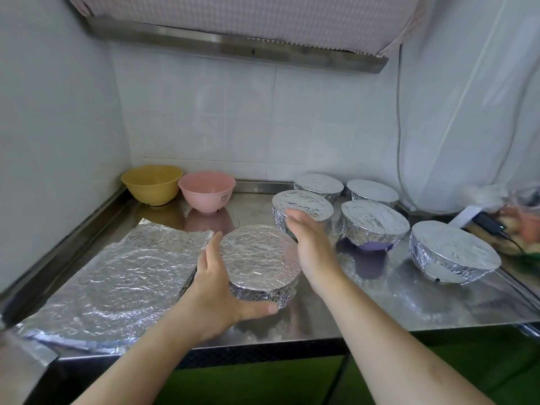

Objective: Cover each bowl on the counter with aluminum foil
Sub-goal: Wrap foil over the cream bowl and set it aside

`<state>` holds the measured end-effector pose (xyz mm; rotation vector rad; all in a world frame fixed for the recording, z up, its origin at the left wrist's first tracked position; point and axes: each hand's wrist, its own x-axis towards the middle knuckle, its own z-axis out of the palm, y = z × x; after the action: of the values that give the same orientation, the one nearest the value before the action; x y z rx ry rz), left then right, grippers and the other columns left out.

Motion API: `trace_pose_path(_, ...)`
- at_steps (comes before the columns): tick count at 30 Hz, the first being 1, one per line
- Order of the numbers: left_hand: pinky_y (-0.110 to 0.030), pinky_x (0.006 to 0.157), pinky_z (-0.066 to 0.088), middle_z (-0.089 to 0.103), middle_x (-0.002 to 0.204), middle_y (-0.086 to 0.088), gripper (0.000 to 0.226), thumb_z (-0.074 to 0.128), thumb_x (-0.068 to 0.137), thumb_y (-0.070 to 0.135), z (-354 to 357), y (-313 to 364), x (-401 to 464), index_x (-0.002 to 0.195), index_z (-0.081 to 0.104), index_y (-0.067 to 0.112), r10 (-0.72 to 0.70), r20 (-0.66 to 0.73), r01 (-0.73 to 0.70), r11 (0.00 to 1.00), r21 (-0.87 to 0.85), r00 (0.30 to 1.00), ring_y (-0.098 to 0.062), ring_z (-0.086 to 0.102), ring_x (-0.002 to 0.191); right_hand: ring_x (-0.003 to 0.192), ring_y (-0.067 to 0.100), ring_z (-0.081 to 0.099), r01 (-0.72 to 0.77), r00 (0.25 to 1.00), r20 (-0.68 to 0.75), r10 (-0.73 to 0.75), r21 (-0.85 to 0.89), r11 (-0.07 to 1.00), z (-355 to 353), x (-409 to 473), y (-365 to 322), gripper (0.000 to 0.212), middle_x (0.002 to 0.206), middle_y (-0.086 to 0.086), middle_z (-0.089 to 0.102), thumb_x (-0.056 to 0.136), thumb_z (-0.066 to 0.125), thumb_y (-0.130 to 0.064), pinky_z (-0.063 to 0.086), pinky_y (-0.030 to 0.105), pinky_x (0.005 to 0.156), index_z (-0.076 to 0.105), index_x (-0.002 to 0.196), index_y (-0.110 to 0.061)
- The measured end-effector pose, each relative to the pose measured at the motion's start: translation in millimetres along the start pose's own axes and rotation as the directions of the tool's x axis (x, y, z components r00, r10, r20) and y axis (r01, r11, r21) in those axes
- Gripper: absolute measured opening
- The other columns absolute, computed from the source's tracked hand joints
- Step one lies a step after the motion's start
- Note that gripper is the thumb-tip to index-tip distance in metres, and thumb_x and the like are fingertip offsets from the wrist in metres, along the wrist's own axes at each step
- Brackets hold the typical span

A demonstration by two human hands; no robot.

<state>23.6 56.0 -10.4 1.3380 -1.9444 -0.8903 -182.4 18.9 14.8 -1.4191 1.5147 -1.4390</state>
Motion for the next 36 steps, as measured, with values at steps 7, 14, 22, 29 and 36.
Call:
trace_pose_path(7, -0.039, 0.123, 0.029, 0.014, 0.169, 0.0, 0.158, 0.089, 0.039, 0.081, -2.0, -4.8, 7.8, 0.157, -0.009, 0.043, 0.014, -0.038, -0.013, 1.0, 0.015, 0.999, -0.019, 0.024, 0.153, 0.112, 0.002, 0.062, -0.077, 0.99, 0.11, 0.089, -0.108, 0.991, 8.5, -3.4, 2.4, 0.041, 0.119, -0.015, 0.07, 0.107, 0.051, -0.047, 0.042, 0.019, 0.099, 0.071, 0.131, -0.02)
trace_pose_path(14, -0.043, 0.122, 0.032, 0.01, 0.169, 0.001, 0.138, 0.089, 0.073, 0.02, -22.3, -6.5, -0.3, 0.157, -0.018, 0.044, -0.112, 0.067, 0.108, 0.992, 0.069, 0.991, -0.029, 0.023, 0.154, 0.075, 0.016, 0.054, 0.007, 0.999, -0.04, -0.019, -0.286, 0.958, -4.1, -14.9, -10.8, 0.035, 0.081, 0.004, 0.063, 0.108, 0.051, -0.032, 0.037, 0.027, 0.066, 0.061, 0.09, -0.003)
trace_pose_path(22, -0.04, 0.12, 0.023, 0.001, 0.171, 0.012, 0.121, 0.08, 0.083, 0.057, -7.2, 20.0, -11.8, 0.161, -0.011, 0.044, -0.177, 0.01, 0.172, 0.938, -0.299, 0.984, -0.012, 0.014, 0.154, 0.127, 0.006, 0.061, -0.204, 0.964, 0.178, 0.197, 0.019, 0.979, 3.9, 0.1, -1.2, 0.038, 0.134, -0.015, 0.068, 0.106, 0.051, -0.046, 0.043, 0.038, 0.117, 0.072, 0.131, -0.027)
trace_pose_path(29, -0.05, 0.111, 0.045, 0.059, 0.139, 0.001, 0.062, 0.055, 0.099, 0.058, 29.5, 15.9, 5.8, 0.153, 0.032, 0.037, -0.307, -0.355, 0.112, 0.873, -0.475, 0.883, -0.026, 0.058, 0.128, 0.103, 0.027, 0.077, -0.416, 0.892, 0.031, 0.451, 0.448, 0.792, 17.3, -23.1, 13.4, 0.031, 0.107, 0.005, 0.082, 0.108, 0.053, -0.035, 0.058, 0.044, 0.098, 0.078, 0.115, -0.017)
trace_pose_path(36, -0.041, 0.089, 0.048, 0.069, 0.105, 0.009, 0.032, 0.042, 0.107, 0.051, 23.8, 16.2, 12.6, 0.119, 0.063, 0.029, -0.331, -0.413, 0.069, 0.843, -0.534, 0.848, -0.019, 0.063, 0.104, 0.107, 0.027, 0.074, -0.413, 0.886, 0.018, 0.464, 0.487, 0.77, 4.5, -28.2, 14.7, 0.03, 0.107, 0.005, 0.081, 0.105, 0.055, -0.036, 0.052, 0.039, 0.093, 0.076, 0.111, -0.016)
